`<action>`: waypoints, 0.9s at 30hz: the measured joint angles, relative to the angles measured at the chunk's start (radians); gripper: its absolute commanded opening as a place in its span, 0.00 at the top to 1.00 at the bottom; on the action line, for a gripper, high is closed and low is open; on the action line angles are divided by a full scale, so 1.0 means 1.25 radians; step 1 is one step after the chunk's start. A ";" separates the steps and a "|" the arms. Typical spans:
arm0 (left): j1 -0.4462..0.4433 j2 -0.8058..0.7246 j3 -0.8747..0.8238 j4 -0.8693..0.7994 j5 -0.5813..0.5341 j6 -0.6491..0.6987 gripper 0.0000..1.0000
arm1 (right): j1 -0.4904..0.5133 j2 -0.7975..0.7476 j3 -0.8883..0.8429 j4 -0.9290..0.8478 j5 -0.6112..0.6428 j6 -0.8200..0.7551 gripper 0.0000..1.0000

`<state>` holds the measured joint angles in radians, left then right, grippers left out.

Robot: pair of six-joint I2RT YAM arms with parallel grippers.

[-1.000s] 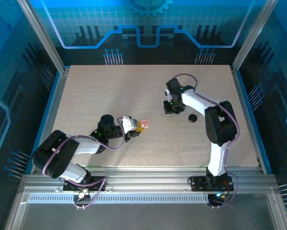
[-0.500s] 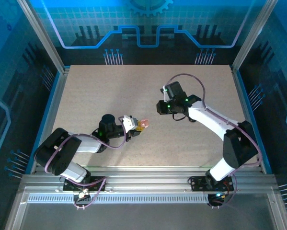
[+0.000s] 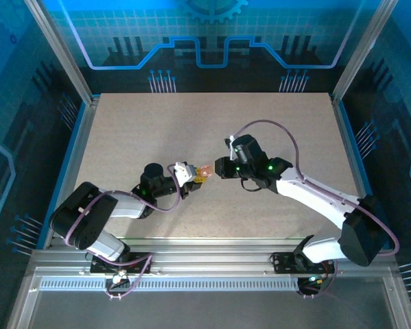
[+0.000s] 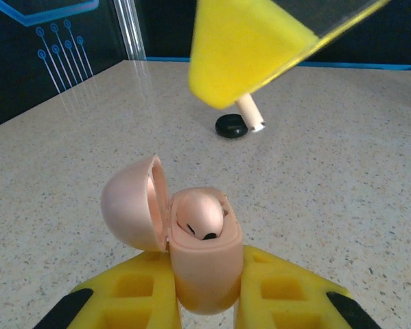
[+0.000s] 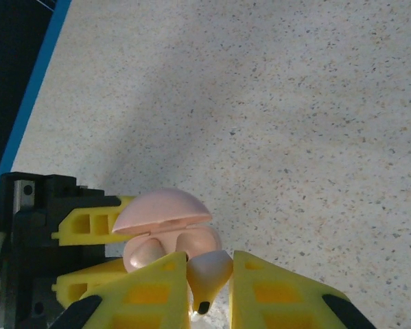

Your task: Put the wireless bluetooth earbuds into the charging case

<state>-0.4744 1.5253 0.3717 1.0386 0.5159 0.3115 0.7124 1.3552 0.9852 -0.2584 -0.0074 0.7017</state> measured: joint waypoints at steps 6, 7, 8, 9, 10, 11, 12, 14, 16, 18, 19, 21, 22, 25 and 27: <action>0.000 0.000 0.000 0.014 0.000 -0.017 0.83 | 0.022 -0.004 -0.010 0.039 0.020 0.039 0.82; 0.000 0.000 0.000 0.015 0.000 -0.018 0.83 | 0.023 -0.003 -0.011 0.047 0.022 0.044 0.82; 0.000 0.000 0.000 0.017 0.000 -0.019 0.83 | 0.023 -0.002 -0.011 0.054 0.024 0.047 0.82; 0.000 0.000 0.000 0.018 0.000 -0.020 0.83 | 0.023 -0.001 -0.011 0.063 0.025 0.050 0.82; 0.000 0.000 0.000 0.018 0.000 -0.020 0.83 | 0.023 0.003 -0.011 0.071 0.027 0.053 0.82; 0.000 0.000 0.000 0.018 0.000 -0.020 0.83 | 0.023 0.008 -0.011 0.079 0.027 0.054 0.82; 0.000 0.000 0.000 0.018 0.000 -0.020 0.83 | 0.025 0.014 -0.011 0.086 0.028 0.056 0.82; 0.000 0.000 0.000 0.019 0.000 -0.020 0.83 | 0.027 0.027 -0.011 0.094 0.030 0.059 0.82; 0.000 0.000 0.000 0.020 0.000 -0.021 0.83 | 0.032 0.039 -0.011 0.097 0.031 0.063 0.82; 0.000 0.000 0.000 0.021 0.000 -0.026 0.83 | 0.036 0.047 -0.011 0.098 0.034 0.065 0.82; 0.000 0.000 0.000 0.023 0.000 -0.031 0.83 | 0.037 0.050 -0.011 0.098 0.037 0.067 0.82; 0.000 0.000 0.000 0.024 0.000 -0.037 0.83 | 0.039 0.054 -0.011 0.101 0.041 0.067 0.82; 0.000 0.000 0.000 0.023 0.000 -0.040 0.83 | 0.040 0.056 -0.011 0.102 0.043 0.067 0.82; 0.000 0.000 0.000 0.023 0.000 -0.041 0.83 | 0.044 0.059 -0.011 0.103 0.054 0.067 0.83; 0.000 0.000 0.000 0.023 0.000 -0.042 0.83 | 0.046 0.060 -0.011 0.103 0.063 0.067 0.83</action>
<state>-0.4744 1.5253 0.3717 1.0679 0.5159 0.2592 0.7700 1.4296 0.9710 -0.1295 0.0711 0.7860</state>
